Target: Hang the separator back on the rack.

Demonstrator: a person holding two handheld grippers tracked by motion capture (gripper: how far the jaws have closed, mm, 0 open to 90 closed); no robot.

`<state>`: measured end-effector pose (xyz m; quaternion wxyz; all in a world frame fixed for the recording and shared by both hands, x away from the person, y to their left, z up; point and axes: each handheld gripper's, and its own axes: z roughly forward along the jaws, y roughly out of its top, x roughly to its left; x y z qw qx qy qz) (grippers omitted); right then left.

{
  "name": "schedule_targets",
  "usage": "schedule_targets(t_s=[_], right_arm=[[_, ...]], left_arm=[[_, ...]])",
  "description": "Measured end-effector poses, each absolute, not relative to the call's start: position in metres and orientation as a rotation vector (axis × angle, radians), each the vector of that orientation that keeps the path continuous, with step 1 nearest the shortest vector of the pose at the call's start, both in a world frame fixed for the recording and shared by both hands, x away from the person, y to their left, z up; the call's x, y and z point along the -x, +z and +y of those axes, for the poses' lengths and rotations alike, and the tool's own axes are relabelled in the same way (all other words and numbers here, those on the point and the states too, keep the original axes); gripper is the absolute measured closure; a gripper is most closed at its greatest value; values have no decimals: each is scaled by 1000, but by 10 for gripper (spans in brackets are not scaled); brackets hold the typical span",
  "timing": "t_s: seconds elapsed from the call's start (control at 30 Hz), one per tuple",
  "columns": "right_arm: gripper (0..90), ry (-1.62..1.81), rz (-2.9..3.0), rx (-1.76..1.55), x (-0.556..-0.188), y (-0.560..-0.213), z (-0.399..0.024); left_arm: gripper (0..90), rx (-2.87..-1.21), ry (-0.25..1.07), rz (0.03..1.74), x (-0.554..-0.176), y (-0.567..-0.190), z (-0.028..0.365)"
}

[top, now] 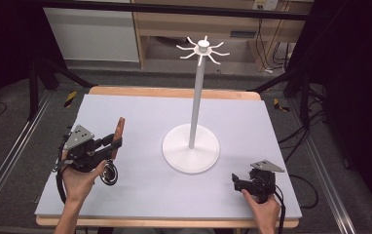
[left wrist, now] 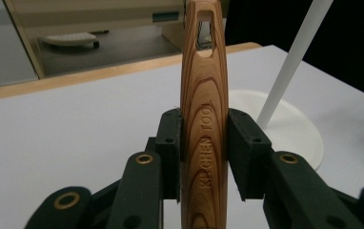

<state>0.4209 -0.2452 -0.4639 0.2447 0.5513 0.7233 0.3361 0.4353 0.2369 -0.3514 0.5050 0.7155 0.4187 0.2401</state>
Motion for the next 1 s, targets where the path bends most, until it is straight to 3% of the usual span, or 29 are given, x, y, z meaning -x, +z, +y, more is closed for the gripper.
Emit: schedule_targets(t_s=[1.0], right_arm=[[119,930,1929,-1498,-420,-461,-249]], left_arm=[[673,-1638,583,867,-456,-284,204]])
